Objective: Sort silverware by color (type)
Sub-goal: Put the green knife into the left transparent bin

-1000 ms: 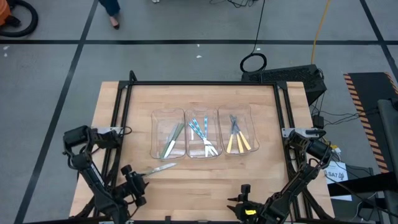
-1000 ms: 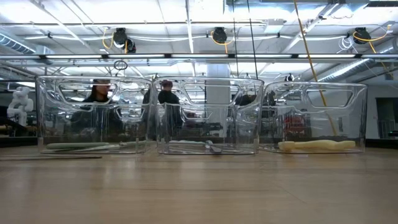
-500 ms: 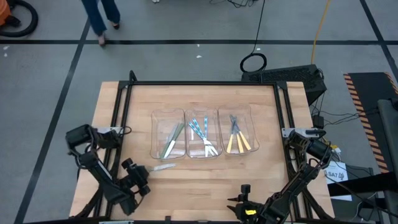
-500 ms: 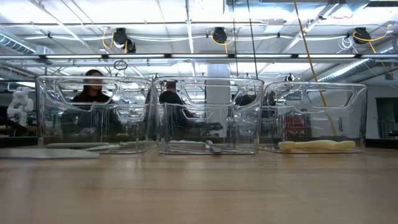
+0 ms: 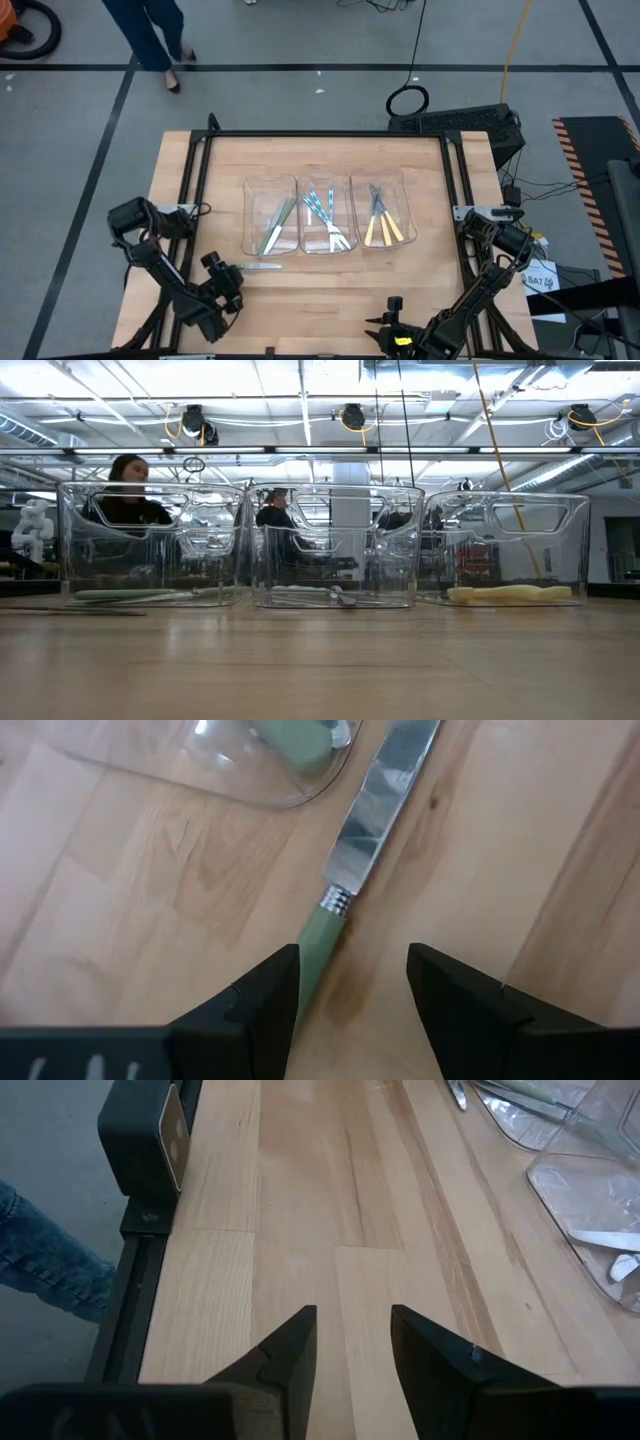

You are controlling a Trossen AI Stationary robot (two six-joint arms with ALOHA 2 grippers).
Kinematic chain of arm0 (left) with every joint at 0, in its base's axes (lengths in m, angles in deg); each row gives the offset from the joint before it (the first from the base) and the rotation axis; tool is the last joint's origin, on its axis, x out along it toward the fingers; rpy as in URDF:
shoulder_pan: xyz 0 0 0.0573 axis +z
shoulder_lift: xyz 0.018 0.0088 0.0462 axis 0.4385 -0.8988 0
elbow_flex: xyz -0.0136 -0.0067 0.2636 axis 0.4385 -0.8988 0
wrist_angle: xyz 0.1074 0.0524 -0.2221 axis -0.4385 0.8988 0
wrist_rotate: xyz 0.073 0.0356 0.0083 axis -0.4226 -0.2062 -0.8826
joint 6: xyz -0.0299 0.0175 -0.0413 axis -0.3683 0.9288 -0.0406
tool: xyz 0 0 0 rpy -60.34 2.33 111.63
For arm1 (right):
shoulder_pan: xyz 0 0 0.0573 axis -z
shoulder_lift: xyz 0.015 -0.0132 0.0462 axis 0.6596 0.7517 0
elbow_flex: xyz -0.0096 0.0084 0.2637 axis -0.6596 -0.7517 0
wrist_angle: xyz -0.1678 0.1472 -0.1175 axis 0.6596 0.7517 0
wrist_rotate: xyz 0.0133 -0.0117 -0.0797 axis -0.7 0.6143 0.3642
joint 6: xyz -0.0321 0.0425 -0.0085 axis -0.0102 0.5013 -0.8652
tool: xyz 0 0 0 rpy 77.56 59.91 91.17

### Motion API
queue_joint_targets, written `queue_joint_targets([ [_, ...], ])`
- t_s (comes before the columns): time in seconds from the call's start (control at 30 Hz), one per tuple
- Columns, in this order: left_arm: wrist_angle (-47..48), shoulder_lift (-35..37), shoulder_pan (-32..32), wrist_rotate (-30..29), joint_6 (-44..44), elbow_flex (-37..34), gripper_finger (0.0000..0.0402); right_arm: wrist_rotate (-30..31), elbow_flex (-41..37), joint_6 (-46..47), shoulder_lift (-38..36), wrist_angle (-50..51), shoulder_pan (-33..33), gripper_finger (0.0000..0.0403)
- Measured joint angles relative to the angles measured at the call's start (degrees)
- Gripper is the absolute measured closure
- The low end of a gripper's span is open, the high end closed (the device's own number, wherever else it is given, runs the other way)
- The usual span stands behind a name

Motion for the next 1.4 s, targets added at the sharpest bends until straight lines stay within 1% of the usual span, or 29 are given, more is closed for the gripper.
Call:
queue_joint_targets([
  [0.07, 0.1, 0.6, 0.9, 0.3, 2.3, -0.1, 0.0204, 0.0, 0.0, 0.0, 0.0, 0.0, 0.0, 0.028],
  [0.17, 0.2, 2.3, 3.0, 2.5, 6.0, -0.2, 0.0204, 0.0, 0.0, 0.0, 0.0, 0.0, 0.0, 0.028],
  [0.27, 0.1, 5.2, 5.2, 4.5, 8.7, -0.2, 0.0204, 0.0, 0.0, 0.0, 0.0, 0.0, 0.0, 0.028],
  [0.4, 0.1, 9.5, 7.2, 4.9, 13.3, -0.1, 0.0204, 0.0, 0.0, 0.0, 0.0, 0.0, 0.0, 0.028],
  [0.53, 0.7, 12.4, 9.4, 6.6, 19.4, -0.5, 0.0204, 0.0, 0.0, -0.1, 0.0, 0.0, 0.0, 0.028],
  [0.73, -1.6, 13.7, 13.3, 12.8, 26.1, -3.3, 0.0205, -0.1, 0.0, -0.4, 0.0, 0.0, 0.0, 0.028],
  [0.87, -3.9, 13.7, 14.1, 13.7, 29.7, -3.4, 0.0225, -1.5, 0.0, -0.3, 0.0, 0.0, -0.1, 0.028],
  [1.07, -3.7, 13.7, 15.5, 13.8, 31.9, -3.6, 0.0264, -1.5, 0.0, -0.3, 0.0, 0.0, -0.1, 0.028],
  [1.17, -4.2, 13.7, 16.0, 15.8, 32.3, -5.1, 0.0267, -1.8, 0.0, -0.1, 0.0, 0.0, -0.1, 0.028],
  [1.27, -6.7, 13.7, 16.1, 17.6, 32.3, -7.1, 0.0268, -3.0, 0.0, 0.0, 0.0, -0.5, -0.1, 0.028],
  [1.4, -9.5, 13.9, 16.1, 18.5, 32.3, -8.8, 0.0268, -3.0, 0.0, 0.0, 0.0, -0.5, -0.1, 0.028],
])
